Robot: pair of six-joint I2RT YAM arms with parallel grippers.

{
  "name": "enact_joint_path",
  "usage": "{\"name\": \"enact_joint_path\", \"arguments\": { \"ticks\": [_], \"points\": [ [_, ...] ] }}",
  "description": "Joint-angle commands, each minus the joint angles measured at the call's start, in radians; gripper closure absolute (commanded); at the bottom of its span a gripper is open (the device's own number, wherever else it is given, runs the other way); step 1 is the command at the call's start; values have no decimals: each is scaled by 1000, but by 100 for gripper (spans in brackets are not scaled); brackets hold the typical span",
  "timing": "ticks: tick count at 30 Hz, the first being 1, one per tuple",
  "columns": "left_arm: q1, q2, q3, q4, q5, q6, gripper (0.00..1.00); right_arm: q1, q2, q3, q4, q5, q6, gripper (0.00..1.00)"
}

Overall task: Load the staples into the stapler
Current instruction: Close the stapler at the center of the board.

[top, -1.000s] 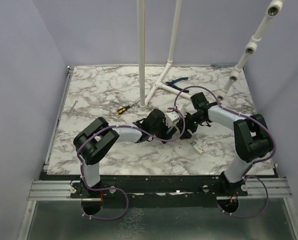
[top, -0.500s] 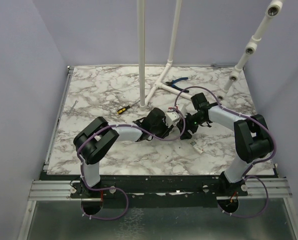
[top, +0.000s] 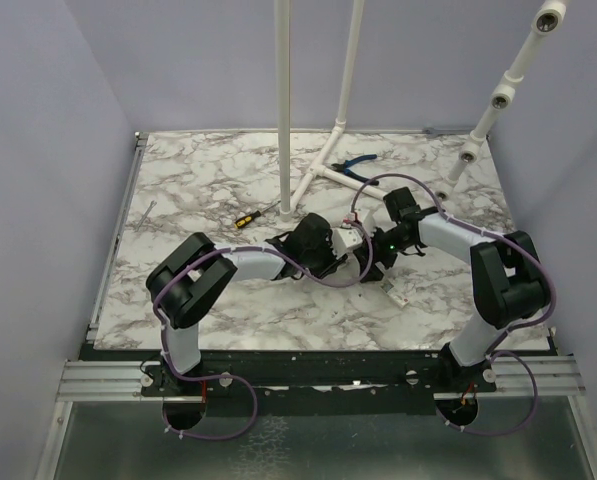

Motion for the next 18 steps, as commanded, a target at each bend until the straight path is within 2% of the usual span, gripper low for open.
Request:
{"name": "enact_joint_path", "arguments": {
  "ticks": [1, 5, 8, 15, 18],
  "points": [
    [4, -43, -42, -132, 45, 165, 100, -9, -41, -8, 41, -68, 67, 19],
    [11, -122, -70, -133, 143, 309, 100, -51, -66, 21, 15, -177, 104, 13],
    [24, -177, -85, -145, 204, 408, 100, -97, -64, 76, -72, -302, 101, 9],
    [30, -204, 14, -403, 358, 660, 100, -106, 22, 205, -267, -558, 100, 5],
    [30, -196, 87, -495, 398, 721, 100, -106, 94, 276, -392, -645, 40, 5]
  ]
}}
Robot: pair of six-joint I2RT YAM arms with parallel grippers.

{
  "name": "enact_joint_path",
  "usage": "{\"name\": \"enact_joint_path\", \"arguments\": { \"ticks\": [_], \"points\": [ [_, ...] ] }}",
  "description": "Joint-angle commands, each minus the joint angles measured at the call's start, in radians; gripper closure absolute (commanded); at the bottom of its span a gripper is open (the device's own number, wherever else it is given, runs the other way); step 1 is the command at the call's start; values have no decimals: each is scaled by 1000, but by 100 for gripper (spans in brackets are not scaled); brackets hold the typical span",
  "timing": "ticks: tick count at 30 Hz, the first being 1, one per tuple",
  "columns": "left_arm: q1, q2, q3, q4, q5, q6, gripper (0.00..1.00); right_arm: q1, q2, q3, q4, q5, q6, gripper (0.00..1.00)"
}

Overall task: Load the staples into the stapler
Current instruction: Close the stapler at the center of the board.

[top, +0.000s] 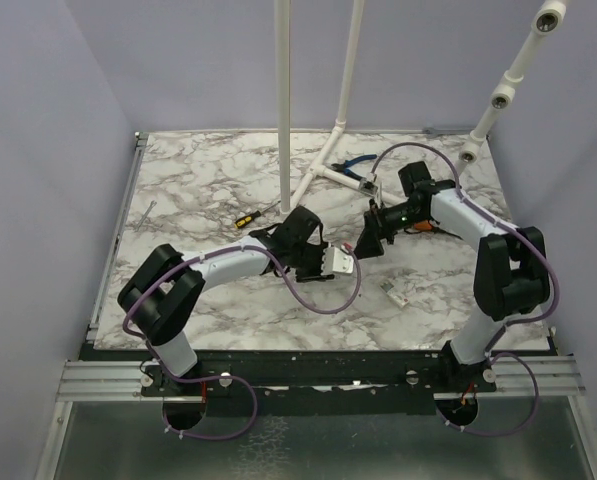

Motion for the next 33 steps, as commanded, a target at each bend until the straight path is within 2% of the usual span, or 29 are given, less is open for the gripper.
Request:
{"name": "enact_joint_path", "arguments": {
  "ticks": [1, 8, 14, 21, 27, 31, 33],
  "points": [
    [3, -12, 123, -201, 144, 192, 100, 6, 106, 81, -230, -220, -68, 5],
    [2, 8, 215, -276, 163, 239, 100, 35, 183, 106, -346, -274, -188, 5],
    [-1, 23, 265, -314, 163, 261, 100, 69, 223, 137, -388, -300, -219, 5],
    [-17, 41, 306, -326, 142, 264, 100, 121, 310, 185, -468, -336, -298, 12],
    [-23, 46, 315, -326, 116, 263, 100, 143, 355, 211, -507, -349, -331, 22],
    [-26, 49, 320, -324, 88, 259, 100, 143, 383, 225, -553, -356, -381, 35],
    [-26, 51, 317, -307, 69, 242, 100, 143, 386, 222, -562, -359, -396, 48]
  ]
}}
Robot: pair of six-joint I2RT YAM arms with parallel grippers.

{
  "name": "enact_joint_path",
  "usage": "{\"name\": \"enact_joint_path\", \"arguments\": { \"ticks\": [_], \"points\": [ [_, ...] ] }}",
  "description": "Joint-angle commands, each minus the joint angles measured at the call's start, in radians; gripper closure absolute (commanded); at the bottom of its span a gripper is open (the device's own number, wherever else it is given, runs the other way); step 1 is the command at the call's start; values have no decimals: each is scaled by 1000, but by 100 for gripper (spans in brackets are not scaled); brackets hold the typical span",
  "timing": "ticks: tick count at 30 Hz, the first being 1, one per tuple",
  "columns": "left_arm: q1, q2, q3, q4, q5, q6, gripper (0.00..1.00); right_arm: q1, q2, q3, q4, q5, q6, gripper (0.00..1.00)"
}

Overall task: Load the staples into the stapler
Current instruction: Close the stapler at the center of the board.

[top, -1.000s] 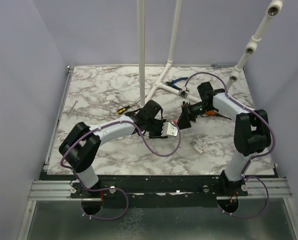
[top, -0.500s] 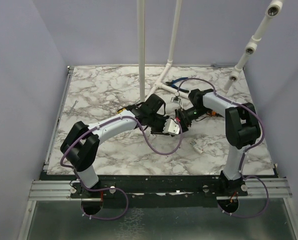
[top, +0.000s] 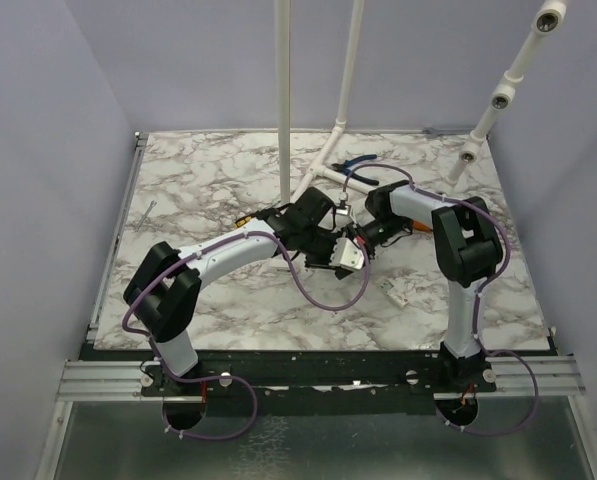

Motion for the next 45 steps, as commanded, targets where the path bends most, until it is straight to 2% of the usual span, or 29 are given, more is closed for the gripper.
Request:
{"name": "enact_joint_path", "arguments": {
  "ticks": [1, 2, 4, 5, 7, 11, 16, 18, 19, 24, 27, 34, 41, 43, 45],
  "points": [
    [-7, 15, 22, 17, -46, -6, 100, 1, 20, 18, -72, -48, -71, 56],
    [-7, 14, 18, 25, -56, -12, 100, 1, 17, 16, -71, -45, -74, 64],
    [-7, 11, 6, 36, -75, -22, 100, 1, 5, 8, -61, -39, -74, 92],
    [-7, 8, 1, 37, -82, -23, 100, 1, -8, -1, -41, -35, -59, 99],
    [-7, 0, -8, 37, -92, -30, 95, 1, -42, -27, 28, -22, -7, 99],
    [-7, -11, -22, 37, -125, -62, 65, 1, -82, -45, 81, -10, 35, 100],
    [-7, -21, -33, 37, -154, -85, 39, 1, -89, -53, 96, -1, 49, 100],
    [-6, -27, -40, 34, -144, -83, 33, 0, -89, -54, 98, 2, 55, 100],
    [-4, -29, -42, 33, -137, -80, 33, 1, -90, -54, 100, 3, 59, 100],
    [-4, -35, -37, 22, -96, -52, 48, 1, -102, -67, 127, 23, 91, 100],
    [-3, -42, -25, 18, -80, -52, 50, 1, -112, -81, 150, 31, 113, 100],
    [-4, -39, -4, -4, -30, -64, 62, 1, -113, -81, 159, 36, 134, 94],
    [-7, -37, 3, -3, -8, -78, 61, 1, -105, -73, 169, 41, 160, 88],
    [-7, -37, 2, -5, -6, -76, 64, 0, -105, -72, 169, 44, 163, 83],
    [-7, -37, 0, -10, -5, -68, 70, 1, -108, -71, 169, 48, 164, 73]
  ]
}}
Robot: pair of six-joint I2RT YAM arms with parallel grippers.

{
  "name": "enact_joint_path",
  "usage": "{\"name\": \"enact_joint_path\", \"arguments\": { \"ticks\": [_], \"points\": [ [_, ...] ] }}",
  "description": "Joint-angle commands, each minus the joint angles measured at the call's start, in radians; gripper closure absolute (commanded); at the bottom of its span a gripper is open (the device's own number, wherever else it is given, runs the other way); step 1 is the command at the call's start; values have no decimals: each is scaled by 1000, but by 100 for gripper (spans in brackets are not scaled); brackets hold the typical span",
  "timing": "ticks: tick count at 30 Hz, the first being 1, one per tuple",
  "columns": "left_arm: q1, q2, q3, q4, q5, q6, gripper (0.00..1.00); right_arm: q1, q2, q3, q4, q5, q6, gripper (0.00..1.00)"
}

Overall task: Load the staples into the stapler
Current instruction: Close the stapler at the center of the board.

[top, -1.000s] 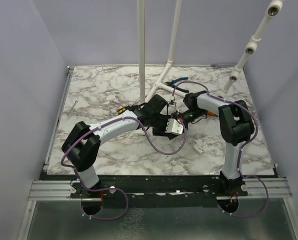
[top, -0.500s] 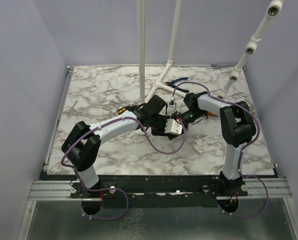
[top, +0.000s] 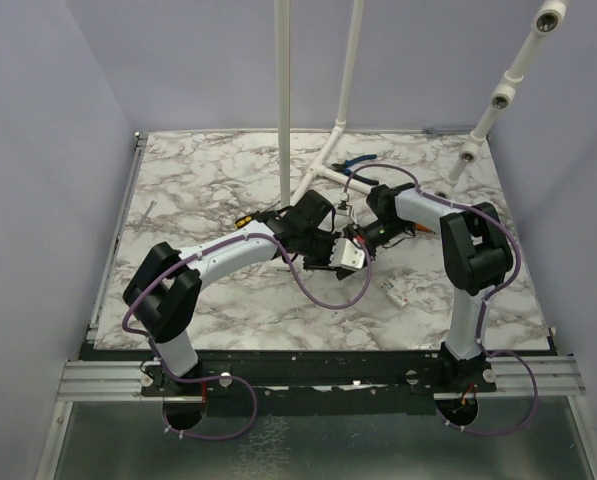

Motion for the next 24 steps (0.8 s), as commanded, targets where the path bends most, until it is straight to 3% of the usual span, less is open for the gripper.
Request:
{"name": "enact_joint_path", "arguments": {
  "ticks": [1, 8, 11, 24],
  "points": [
    [-3, -33, 24, -30, 58, 8, 73, 6, -30, 3, 30, 14, 14, 69],
    [-3, -33, 21, -32, 39, 21, 92, 6, -52, -5, 35, 14, 25, 42],
    [-3, -31, 29, -32, 27, 20, 95, 6, -53, -4, 36, 7, 29, 32],
    [-3, -27, 32, 28, -59, -18, 97, 7, -29, 0, 29, -11, 28, 22]
  ]
}}
